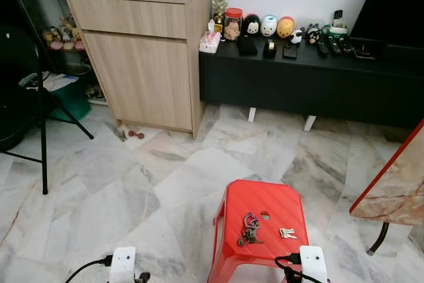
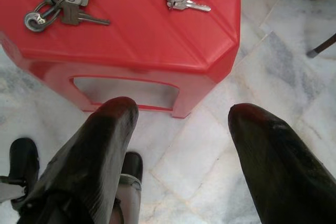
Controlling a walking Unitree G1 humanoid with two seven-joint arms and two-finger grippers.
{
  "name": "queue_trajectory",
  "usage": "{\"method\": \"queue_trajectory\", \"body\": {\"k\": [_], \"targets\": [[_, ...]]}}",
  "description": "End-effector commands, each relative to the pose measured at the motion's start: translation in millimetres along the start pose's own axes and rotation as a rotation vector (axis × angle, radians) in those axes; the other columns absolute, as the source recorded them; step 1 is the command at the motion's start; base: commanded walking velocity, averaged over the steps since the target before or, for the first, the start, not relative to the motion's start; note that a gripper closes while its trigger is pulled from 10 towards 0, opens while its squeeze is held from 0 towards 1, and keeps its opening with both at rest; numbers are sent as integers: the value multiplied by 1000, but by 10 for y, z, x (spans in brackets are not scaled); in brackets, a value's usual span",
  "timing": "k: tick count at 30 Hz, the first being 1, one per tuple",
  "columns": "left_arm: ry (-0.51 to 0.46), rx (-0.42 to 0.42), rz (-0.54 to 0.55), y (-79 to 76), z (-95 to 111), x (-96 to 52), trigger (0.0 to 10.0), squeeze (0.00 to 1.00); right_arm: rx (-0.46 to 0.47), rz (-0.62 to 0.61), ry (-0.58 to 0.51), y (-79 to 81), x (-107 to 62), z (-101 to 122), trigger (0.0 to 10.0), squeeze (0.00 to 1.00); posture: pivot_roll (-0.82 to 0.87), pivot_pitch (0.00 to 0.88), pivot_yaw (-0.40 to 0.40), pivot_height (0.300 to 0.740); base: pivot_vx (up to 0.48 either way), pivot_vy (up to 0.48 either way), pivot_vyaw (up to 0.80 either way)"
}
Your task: Hang keys on a hook
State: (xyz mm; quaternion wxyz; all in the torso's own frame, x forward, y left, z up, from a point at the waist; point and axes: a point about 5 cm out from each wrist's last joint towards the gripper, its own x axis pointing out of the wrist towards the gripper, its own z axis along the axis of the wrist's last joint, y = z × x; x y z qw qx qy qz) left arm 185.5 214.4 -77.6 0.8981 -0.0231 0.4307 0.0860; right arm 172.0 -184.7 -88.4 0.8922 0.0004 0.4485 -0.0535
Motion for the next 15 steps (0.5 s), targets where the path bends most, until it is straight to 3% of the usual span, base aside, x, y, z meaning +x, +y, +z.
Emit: {"method": "queue_trajectory", "body": {"k": [1, 6, 15], "targets": [[-41, -59, 6, 17, 71, 7, 10000, 0, 19, 15, 28, 12, 0, -25, 10000, 0, 58, 0, -53, 740, 0, 0, 0], [-90, -140, 7, 28, 188, 22, 10000, 0, 0, 18, 42, 9, 1, -34, 10000, 0, 59, 0, -56, 740, 0, 0, 0], [-146, -46, -79, -78, 369, 44, 10000, 0, 9, 23, 33, 8, 2, -24, 10000, 0, 56, 0, -57, 740, 0, 0, 0]]}}
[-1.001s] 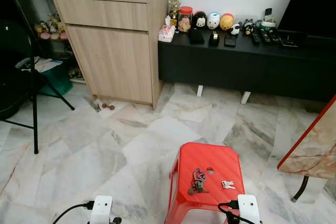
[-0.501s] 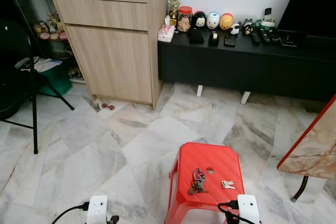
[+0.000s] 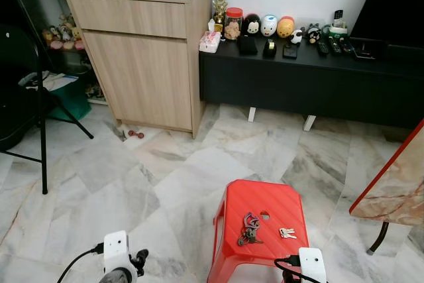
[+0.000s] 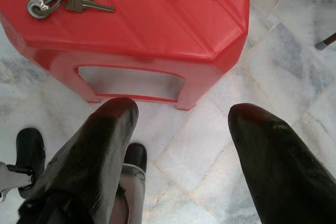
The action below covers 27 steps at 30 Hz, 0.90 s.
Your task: Hang keys on a hook
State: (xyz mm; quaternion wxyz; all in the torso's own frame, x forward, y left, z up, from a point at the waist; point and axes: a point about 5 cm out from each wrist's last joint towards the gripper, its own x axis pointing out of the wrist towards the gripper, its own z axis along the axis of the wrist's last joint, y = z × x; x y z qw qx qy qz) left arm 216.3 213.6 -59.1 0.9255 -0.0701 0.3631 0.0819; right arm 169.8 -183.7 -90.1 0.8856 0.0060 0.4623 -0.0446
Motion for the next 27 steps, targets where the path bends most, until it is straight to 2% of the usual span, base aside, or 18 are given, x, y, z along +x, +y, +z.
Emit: {"method": "queue_trajectory", "body": {"k": [1, 6, 11, 27], "targets": [[-7, 48, -30, -29, 16, 4, 10000, 0, 10, 4, -1, 0, 2, 7, 10000, 0, 56, 0, -57, 740, 0, 0, 0], [2, 51, -18, 3, -10, -6, 10000, 0, 11, 5, -11, -1, 2, 17, 10000, 0, 59, 0, -58, 740, 0, 0, 0], [44, 53, -7, 8, -131, -34, 10000, 0, 11, -4, -14, -7, 2, 21, 10000, 0, 51, 0, -60, 740, 0, 0, 0], [69, 45, 25, 46, -209, -59, 10000, 0, -10, -9, -11, -19, -2, 7, 10000, 0, 50, 0, -60, 740, 0, 0, 0]]}}
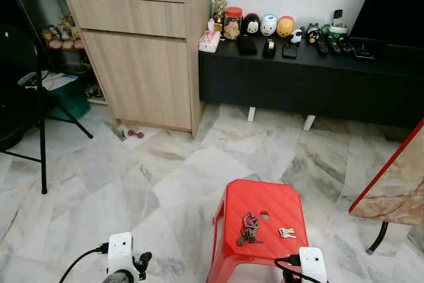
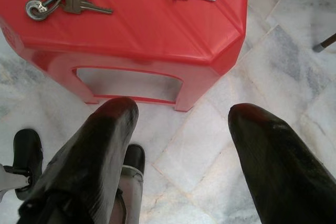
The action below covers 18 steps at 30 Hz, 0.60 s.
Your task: Hang keys on a hook
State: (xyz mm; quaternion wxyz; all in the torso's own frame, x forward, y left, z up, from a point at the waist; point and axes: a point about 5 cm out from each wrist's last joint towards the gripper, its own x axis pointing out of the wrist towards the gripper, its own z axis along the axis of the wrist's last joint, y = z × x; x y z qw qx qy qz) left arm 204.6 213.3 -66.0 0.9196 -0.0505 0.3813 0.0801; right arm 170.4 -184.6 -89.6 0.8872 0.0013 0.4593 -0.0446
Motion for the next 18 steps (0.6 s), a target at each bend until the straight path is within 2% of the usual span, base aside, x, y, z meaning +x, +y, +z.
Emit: {"method": "queue_trajectory", "body": {"k": [1, 18], "targets": [[37, 6, 12, 24, -87, -20, 10000, 0, -2, -5, -3, -9, -2, -2, 10000, 0, 50, 0, -60, 740, 0, 0, 0], [55, 3, 30, 62, -131, -34, 10000, 0, -18, -32, 4, -20, -1, -7, 10000, 0, 56, 0, -62, 740, 0, 0, 0]]}}
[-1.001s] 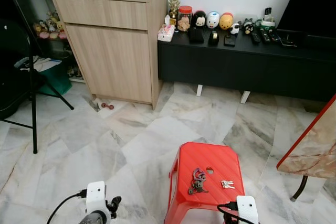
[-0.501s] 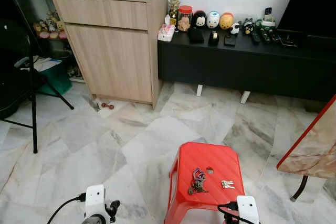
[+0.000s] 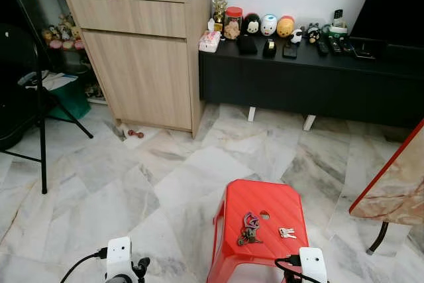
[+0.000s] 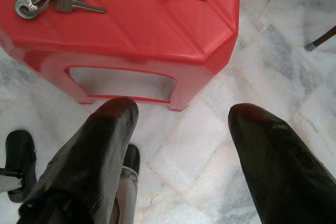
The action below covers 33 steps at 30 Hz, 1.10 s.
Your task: Hang keys on a hook
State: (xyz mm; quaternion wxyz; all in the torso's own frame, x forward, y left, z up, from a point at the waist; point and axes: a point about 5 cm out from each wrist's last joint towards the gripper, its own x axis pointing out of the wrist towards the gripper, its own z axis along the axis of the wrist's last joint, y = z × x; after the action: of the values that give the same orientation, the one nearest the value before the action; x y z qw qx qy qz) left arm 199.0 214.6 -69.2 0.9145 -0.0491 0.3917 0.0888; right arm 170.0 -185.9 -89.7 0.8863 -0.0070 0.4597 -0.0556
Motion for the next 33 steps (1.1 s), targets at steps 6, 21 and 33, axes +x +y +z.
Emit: {"method": "queue_trajectory", "body": {"k": [6, 21, 33], "targets": [[35, 3, 13, 35, -76, -17, 10000, 0, -18, -8, 4, -12, 2, 3, 10000, 0, 57, 0, -64, 740, 0, 0, 0], [45, 2, 13, 34, -99, -22, 10000, 0, -23, -7, 11, -15, 3, 1, 10000, 0, 57, 0, -67, 674, 0, 0, 0], [53, 3, 8, 28, -117, -25, 10000, 0, -18, 0, -4, -7, 2, 13, 10000, 0, 56, 0, -64, 654, 0, 0, 0]]}}
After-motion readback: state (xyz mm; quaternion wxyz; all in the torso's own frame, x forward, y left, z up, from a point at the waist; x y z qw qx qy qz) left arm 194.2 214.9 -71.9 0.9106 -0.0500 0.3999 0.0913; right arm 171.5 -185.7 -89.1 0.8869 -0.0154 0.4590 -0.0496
